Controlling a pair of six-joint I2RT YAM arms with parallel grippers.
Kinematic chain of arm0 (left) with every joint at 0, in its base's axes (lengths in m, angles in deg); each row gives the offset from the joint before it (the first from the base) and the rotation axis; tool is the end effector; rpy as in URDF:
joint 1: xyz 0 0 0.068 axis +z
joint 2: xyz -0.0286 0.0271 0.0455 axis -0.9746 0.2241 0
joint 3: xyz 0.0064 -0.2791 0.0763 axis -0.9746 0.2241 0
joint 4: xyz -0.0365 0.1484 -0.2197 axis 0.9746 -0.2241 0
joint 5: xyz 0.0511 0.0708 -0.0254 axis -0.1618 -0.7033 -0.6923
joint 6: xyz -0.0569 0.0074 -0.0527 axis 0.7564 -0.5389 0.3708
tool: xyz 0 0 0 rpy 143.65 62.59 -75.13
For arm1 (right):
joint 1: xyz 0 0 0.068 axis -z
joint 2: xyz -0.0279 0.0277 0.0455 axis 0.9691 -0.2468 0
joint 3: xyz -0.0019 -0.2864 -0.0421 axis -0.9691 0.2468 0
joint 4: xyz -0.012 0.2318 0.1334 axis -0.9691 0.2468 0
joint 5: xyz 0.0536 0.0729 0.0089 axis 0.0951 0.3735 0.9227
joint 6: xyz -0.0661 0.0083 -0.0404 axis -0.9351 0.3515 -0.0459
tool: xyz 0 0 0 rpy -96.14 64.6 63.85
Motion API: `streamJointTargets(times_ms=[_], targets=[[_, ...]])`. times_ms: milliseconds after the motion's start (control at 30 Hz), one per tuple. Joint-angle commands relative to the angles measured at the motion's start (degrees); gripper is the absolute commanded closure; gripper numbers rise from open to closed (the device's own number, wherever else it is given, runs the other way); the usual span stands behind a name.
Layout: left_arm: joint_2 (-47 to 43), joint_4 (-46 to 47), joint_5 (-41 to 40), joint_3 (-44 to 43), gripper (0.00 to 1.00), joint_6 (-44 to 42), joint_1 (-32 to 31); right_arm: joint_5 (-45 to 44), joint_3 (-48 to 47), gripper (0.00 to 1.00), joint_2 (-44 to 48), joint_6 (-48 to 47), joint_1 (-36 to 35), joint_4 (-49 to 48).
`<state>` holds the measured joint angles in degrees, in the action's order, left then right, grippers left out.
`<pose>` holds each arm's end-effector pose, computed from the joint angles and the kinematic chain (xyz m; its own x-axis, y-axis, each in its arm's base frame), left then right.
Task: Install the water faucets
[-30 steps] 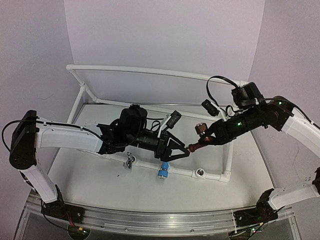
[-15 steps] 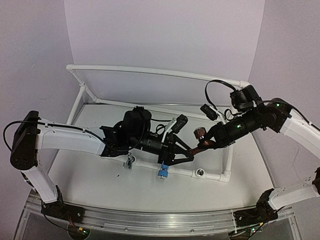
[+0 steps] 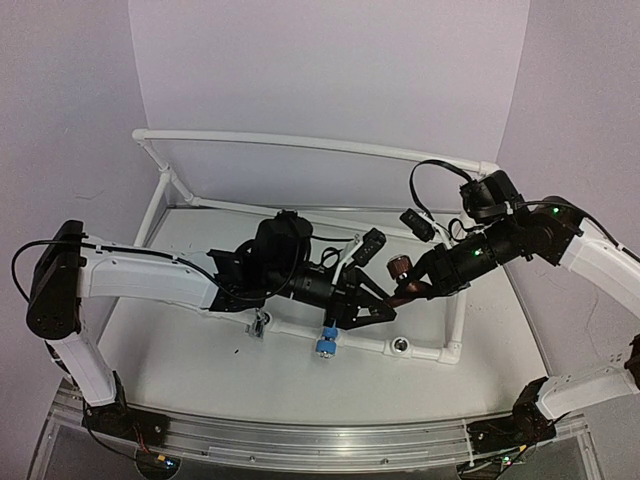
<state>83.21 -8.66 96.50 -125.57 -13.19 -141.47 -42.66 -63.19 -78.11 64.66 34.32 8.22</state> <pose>0.1521 -0.4112 0.2933 -0.2858 0.2296 -0.9304 0.9342 -0.1493 -0.3239 0.1642 0.2023 0.3594 -0.7591 -0.3751 -0.5320 -0.6502 0.3970 0.6479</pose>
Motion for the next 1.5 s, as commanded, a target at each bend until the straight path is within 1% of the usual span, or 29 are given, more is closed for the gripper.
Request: streamJointTargets(times_ms=[0,67,100,167,267,300,367,400,467,500,633,767,867,967,1067,1200,1467], targets=[[1.1,-1.0,1.5,-3.6,0.63,-1.6,-0.5,0.8,-0.7,0.97,0.5,0.7,0.0,-1.7],[1.1,-1.1,2.1,-3.6,0.70,-1.6,-0.5,0.9,-0.8,0.96,0.6,0.7,0.0,-1.7],[1.1,-1.2,2.3,-3.5,0.73,-1.5,-0.5,0.9,-0.9,0.89,0.6,0.5,0.0,-1.7],[0.8,-1.3,3.1,-3.4,0.83,-1.1,-0.5,0.5,-1.3,0.70,0.7,-0.7,0.0,-1.8],[0.2,-1.0,4.0,-2.8,0.96,0.0,-0.4,-3.1,-2.6,0.31,1.2,-4.9,0.0,-1.5],[-0.1,-0.9,4.5,-2.6,0.99,0.2,-0.4,-4.5,-3.1,0.18,1.3,-7.1,0.0,-1.4],[-0.5,-0.7,6.4,-2.2,1.00,0.9,-0.4,-6.7,-4.7,0.04,2.1,-13.5,0.0,-0.6],[-0.7,-0.6,7.6,-2.0,1.00,1.1,-0.4,-8.0,-5.5,0.02,2.5,-16.6,0.0,-0.2],[-1.1,-0.5,9.9,-1.7,1.00,1.6,-0.3,-10.1,-6.4,0.02,3.4,-23.3,0.0,0.8],[-1.4,-0.5,11.1,-1.4,1.00,1.7,-0.3,-9.6,-6.9,0.02,3.7,-27.9,0.0,2.3],[-3.0,-0.8,14.3,0.0,1.00,0.8,-0.3,-5.8,-7.7,0.02,5.8,-43.2,0.0,8.7],[-4.0,-1.8,16.2,0.6,1.00,-0.9,-0.2,0.4,-7.4,0.02,7.5,-53.2,-0.1,12.9],[-3.8,-2.8,17.2,0.0,1.00,-1.9,-0.3,2.8,-7.5,0.02,6.3,-54.1,-0.2,14.1],[-3.1,-2.9,18.7,-0.7,1.00,-2.1,-0.4,2.9,-7.8,0.02,4.0,-54.0,-0.1,15.0],[-2.3,-2.8,19.5,-1.4,1.00,-2.0,-0.4,2.7,-7.6,0.02,4.0,-54.3,-0.2,13.2],[-1.3,-2.6,20.4,-2.1,1.00,-1.9,-0.6,0.3,-7.3,0.02,4.5,-54.5,-1.8,10.6],[0.4,-3.1,22.2,-3.8,1.00,-1.8,-0.7,-3.1,-7.1,0.02,4.6,-58.3,-5.5,8.2]])
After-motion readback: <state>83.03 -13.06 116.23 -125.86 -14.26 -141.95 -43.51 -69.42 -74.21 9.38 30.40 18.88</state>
